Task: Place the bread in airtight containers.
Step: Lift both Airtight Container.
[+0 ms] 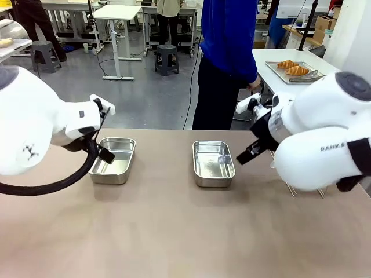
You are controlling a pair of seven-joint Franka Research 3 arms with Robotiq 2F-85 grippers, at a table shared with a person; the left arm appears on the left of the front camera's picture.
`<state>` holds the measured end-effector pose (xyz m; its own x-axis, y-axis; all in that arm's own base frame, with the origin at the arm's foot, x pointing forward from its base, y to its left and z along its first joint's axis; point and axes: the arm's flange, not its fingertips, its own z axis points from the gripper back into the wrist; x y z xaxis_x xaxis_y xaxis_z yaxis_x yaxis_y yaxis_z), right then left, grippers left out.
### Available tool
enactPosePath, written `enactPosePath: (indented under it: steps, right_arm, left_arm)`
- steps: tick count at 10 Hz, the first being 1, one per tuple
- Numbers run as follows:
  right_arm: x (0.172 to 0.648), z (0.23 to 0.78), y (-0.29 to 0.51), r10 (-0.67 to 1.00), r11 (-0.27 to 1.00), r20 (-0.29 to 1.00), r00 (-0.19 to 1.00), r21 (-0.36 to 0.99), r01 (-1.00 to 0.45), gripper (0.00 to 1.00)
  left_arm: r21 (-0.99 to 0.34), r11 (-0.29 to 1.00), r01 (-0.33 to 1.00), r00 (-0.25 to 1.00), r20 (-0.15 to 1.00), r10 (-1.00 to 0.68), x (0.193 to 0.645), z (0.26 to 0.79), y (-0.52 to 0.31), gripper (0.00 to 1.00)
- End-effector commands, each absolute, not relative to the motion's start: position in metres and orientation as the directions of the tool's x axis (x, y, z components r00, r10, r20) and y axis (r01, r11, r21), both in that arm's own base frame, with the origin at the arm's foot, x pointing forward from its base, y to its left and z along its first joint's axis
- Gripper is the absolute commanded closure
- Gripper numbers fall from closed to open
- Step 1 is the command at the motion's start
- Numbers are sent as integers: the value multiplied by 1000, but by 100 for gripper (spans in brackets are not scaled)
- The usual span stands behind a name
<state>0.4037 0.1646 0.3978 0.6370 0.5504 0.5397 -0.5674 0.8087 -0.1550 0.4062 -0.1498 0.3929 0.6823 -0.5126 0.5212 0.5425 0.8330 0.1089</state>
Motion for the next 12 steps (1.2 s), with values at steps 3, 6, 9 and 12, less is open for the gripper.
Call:
enactPosePath:
  steps: [3, 6, 9, 12]
  right_arm:
    - [413, 505, 84, 438, 818, 675, 593, -26, -575, 0]
    - [402, 530, -56, 325, 715, 812, 486, 125, -688, 0]
    - [387, 507, -141, 207, 590, 904, 375, 190, -785, 0]
    - [376, 494, -169, 131, 573, 928, 349, 216, -790, 0]
  left_arm:
    - [-96, 729, 677, 633, 581, -511, 424, 501, -69, 0]
    - [-212, 492, 844, 483, 700, -527, 433, 516, 40, 0]
    - [-178, 387, 904, 361, 804, -473, 413, 505, 111, 0]
    - [-147, 388, 910, 319, 846, -428, 406, 503, 121, 0]
